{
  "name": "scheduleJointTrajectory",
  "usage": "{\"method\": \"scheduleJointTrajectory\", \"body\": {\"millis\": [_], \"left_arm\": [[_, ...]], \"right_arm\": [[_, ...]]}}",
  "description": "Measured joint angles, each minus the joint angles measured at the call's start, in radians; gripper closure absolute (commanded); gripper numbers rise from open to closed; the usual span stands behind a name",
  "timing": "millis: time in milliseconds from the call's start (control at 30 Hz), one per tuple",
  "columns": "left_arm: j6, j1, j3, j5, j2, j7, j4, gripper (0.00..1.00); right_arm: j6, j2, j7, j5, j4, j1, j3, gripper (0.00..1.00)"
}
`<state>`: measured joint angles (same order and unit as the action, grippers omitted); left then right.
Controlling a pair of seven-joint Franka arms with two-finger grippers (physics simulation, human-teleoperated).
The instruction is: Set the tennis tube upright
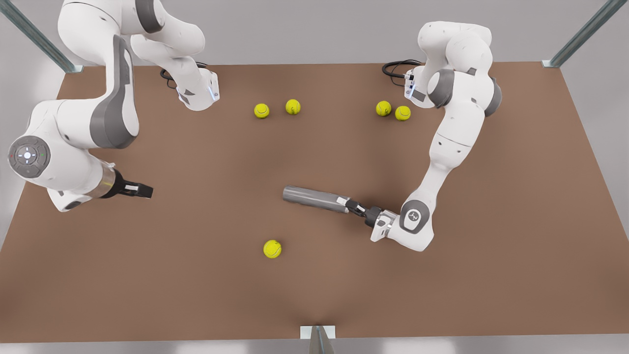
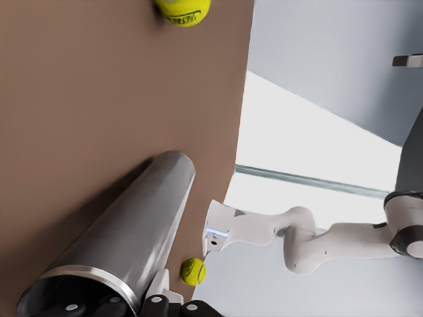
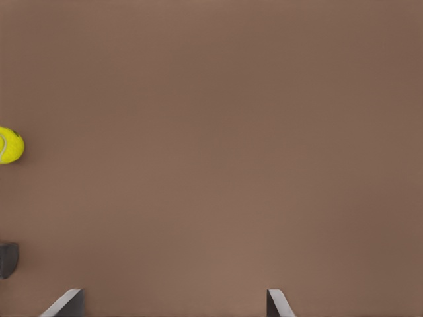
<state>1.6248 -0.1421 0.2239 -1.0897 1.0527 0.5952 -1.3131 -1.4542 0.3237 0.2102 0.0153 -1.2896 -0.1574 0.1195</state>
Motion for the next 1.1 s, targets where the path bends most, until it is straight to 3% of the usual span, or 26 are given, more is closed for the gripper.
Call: {"method": "scheduleJointTrajectory", "body": {"millis": [467, 800, 1100], "left_arm": [[-0.054, 0.000, -0.057, 0.020, -0.072, -0.014, 0.000, 0.79], [-0.126, -0.003, -0.168, 0.069, -0.212, -0.013, 0.000, 0.79], [-0.161, 0.003, -0.262, 0.292, -0.404, -0.015, 0.003, 0.79]], "right_arm": [[-0.004, 0.005, -0.009, 0.013, 0.065, 0.019, -0.008, 0.00], [0.014, 0.005, -0.003, 0.006, 0.064, 0.026, -0.008, 0.00], [0.014, 0.006, -0.002, 0.009, 0.064, 0.023, -0.008, 0.00]]}}
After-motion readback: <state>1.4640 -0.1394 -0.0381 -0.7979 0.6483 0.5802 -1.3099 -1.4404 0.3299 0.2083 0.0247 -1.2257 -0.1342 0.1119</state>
